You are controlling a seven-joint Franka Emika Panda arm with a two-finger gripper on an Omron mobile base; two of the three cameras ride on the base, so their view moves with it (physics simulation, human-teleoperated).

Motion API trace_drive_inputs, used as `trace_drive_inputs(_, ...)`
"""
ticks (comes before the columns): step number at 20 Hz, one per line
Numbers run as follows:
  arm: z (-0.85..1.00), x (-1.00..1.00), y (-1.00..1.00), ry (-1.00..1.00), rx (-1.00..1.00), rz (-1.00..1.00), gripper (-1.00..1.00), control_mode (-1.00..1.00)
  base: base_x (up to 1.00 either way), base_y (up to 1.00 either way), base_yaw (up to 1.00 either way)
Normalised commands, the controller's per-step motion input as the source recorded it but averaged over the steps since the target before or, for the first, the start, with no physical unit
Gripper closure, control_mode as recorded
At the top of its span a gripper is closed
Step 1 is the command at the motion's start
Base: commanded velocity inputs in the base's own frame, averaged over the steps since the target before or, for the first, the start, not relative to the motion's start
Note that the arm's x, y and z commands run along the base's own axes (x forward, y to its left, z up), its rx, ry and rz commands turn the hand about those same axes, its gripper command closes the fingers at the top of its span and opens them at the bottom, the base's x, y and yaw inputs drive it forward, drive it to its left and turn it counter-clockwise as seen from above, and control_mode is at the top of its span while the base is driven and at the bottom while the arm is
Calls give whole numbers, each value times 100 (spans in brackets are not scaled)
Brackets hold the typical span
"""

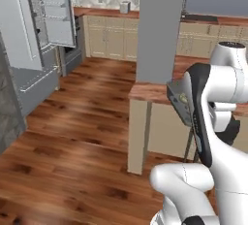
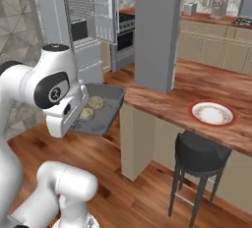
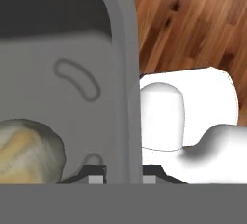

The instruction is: Place two dumplings into each of the tupperware containers and then place the containers in the fridge.

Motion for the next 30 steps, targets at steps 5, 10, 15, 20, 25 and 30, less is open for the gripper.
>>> trace_drive_inputs(5,0,0,0,0,0,0,100,100,56,100,-3)
trace_drive_inputs(10,0,0,0,0,0,0,100,100,76,100,-34)
trace_drive_inputs(15,0,0,0,0,0,0,100,100,83,100,-54)
trace_drive_inputs(20,0,0,0,0,0,0,100,100,96,100,-49)
trace_drive_inputs(25,0,0,0,0,0,0,100,100,100,89,-39)
trace_drive_inputs(30,0,0,0,0,0,0,100,100,100,33,-21)
